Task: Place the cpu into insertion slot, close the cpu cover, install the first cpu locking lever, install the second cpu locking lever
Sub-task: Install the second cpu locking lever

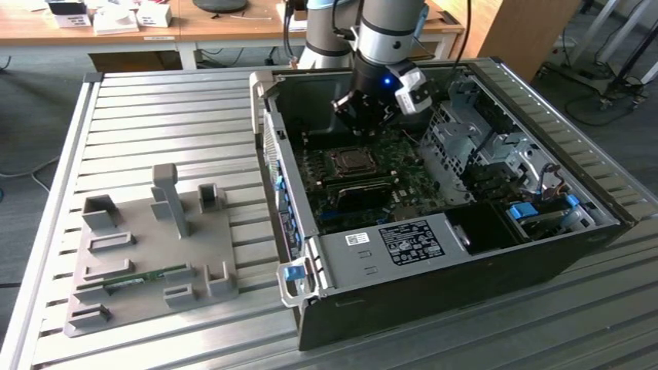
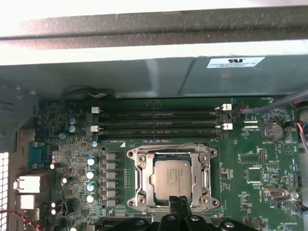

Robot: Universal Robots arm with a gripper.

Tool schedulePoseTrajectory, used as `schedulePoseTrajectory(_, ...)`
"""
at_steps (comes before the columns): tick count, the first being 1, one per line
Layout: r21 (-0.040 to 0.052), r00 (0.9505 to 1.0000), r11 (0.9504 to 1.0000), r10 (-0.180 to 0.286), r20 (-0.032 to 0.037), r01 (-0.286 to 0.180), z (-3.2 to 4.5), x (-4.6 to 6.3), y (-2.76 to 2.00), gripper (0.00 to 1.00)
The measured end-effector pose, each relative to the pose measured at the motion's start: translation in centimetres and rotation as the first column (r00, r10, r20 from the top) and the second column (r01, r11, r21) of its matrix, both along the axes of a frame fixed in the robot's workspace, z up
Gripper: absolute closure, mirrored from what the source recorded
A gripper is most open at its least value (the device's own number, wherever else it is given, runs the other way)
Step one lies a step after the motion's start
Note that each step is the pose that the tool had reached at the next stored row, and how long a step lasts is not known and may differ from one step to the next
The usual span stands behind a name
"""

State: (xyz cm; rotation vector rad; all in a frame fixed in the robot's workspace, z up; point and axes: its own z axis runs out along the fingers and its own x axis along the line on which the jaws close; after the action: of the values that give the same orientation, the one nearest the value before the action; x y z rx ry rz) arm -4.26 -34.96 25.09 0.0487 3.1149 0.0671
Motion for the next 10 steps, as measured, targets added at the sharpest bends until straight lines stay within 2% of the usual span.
schedulePoseTrajectory(10, -0.0001, 1.0000, 1.0000, 0.000, 0.0000, 0.000, 0.00, 0.00, -0.77, 0.89)
